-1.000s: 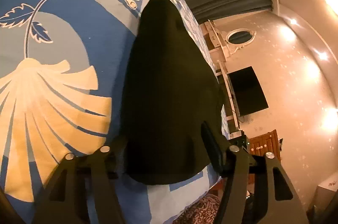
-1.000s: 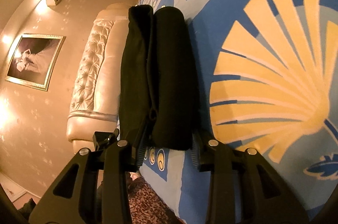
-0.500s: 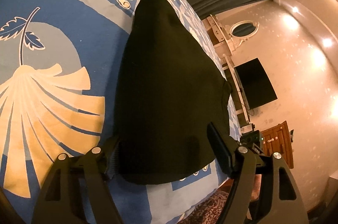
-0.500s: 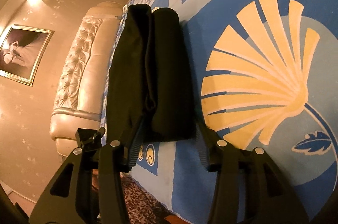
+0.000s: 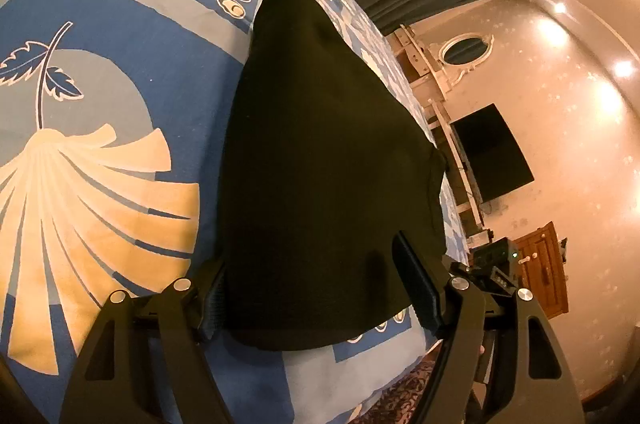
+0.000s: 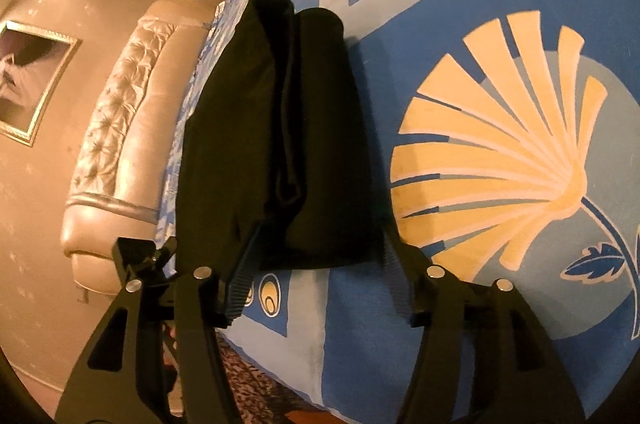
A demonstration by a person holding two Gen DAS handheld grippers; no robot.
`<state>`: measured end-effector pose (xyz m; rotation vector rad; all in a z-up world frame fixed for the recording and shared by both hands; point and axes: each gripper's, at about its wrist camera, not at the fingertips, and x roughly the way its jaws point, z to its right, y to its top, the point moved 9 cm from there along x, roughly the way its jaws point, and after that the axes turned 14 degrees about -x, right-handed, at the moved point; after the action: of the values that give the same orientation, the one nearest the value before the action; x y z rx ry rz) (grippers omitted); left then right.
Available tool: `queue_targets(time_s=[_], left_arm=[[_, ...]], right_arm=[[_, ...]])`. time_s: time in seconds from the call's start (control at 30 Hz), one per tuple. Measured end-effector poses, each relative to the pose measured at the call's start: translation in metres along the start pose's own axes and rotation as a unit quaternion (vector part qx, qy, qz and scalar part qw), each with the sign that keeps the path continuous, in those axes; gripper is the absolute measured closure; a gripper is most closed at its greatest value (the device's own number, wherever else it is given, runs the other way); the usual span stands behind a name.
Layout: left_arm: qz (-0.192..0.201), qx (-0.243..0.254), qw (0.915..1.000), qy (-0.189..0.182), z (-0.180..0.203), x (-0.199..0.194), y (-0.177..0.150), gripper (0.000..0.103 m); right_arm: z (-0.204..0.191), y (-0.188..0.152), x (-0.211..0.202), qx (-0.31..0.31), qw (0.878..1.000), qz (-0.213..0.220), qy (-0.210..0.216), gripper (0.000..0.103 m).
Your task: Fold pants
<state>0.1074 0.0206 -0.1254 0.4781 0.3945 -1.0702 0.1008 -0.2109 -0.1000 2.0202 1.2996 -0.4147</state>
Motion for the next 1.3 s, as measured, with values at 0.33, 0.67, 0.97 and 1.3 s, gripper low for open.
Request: queue_targets(time_s=[0.33,0.67,0.97,1.3], left_arm=[[0.000,0.005,0.9998,0.019,0.001,0.005,0.003,0.031],[0.017,-0.004,0.9992,0.036,-0.005,-0.001,0.010,0.031],[0.028,-0.005,0.9983,0.051,-0.014,-0.011,0.021,0.031],[0.042,-0.004,0.9969,0.066,-0.013,-0.009,0.033,0.030]], right_arm=[[-0.013,-0.001,0.008,-0.055,0.997,-0.016,-0.060,0.040],[-0.012,0.003,0.004,-0.108,0.987,-0.025,-0.115,0.031],[-0.017,0.015,-0.008,-0.162,0.975,-0.014,-0.150,0.028],[-0.021,0.024,-0.013,-0.197,0.964,-0.007,-0.181,0.028]])
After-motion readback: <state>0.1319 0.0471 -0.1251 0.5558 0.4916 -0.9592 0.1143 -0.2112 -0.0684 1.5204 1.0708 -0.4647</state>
